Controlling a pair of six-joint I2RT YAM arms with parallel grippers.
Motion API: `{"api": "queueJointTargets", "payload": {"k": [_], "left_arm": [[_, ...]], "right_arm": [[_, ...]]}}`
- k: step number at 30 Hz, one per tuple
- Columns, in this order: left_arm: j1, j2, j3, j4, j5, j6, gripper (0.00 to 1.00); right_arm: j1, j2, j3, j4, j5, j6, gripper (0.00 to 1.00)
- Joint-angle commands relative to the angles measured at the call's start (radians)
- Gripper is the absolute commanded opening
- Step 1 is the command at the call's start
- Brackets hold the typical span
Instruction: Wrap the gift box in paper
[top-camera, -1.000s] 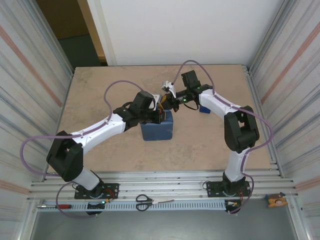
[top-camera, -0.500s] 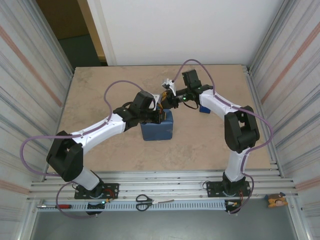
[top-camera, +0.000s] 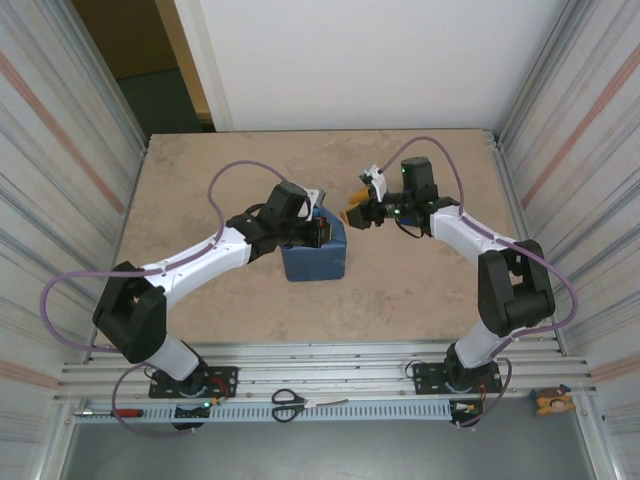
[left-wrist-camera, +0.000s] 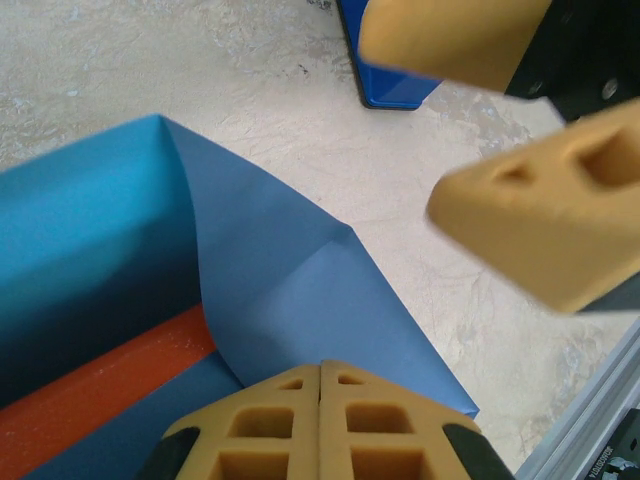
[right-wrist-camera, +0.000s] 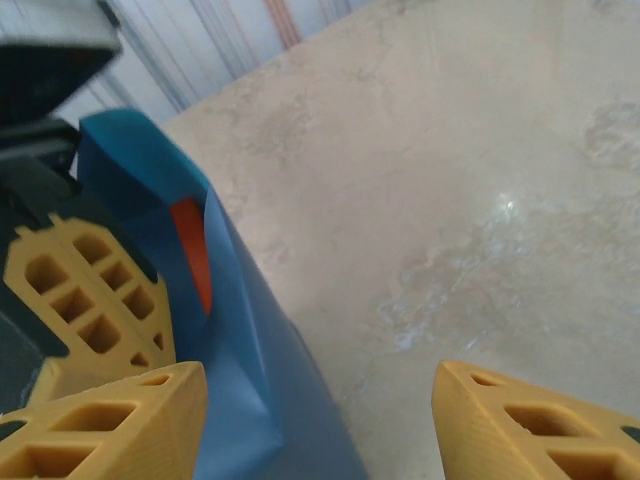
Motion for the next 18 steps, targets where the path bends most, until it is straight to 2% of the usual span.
{"api": "queueJointTargets", "payload": {"k": [1,8,9,12,15,18], "left_arm": [[-0.009,0.003,-0.024,-0.078,0.015,0.0,0.0],[-0.009,-0.014,-0.003,-0.088,0.029,0.002,0.02],[-0.006,-0.028,0.007,-0.088,0.043,0.0,0.05],[0.002,-0.115,0.052,-0.105,0.039,0.024,0.26],[0.054,-0.221,0.088,-0.145,0.029,0.048,0.31],[0.162,-0.324,0.036,-0.151,0.022,0.032,0.36]], "right_arm": [[0.02,-0.017,-0.031,-0.003,0.028,0.021,0.61],[0.061,0.029,-0.038,-0.088,0.08,-0.026,0.62],[0.061,0.028,-0.046,-0.102,0.085,-0.039,0.61],[0.069,0.028,-0.06,-0.142,0.093,-0.077,0.6],[0.072,0.03,-0.064,-0.159,0.096,-0.089,0.59],[0.079,0.026,-0.071,-0.151,0.096,-0.088,0.58]]}}
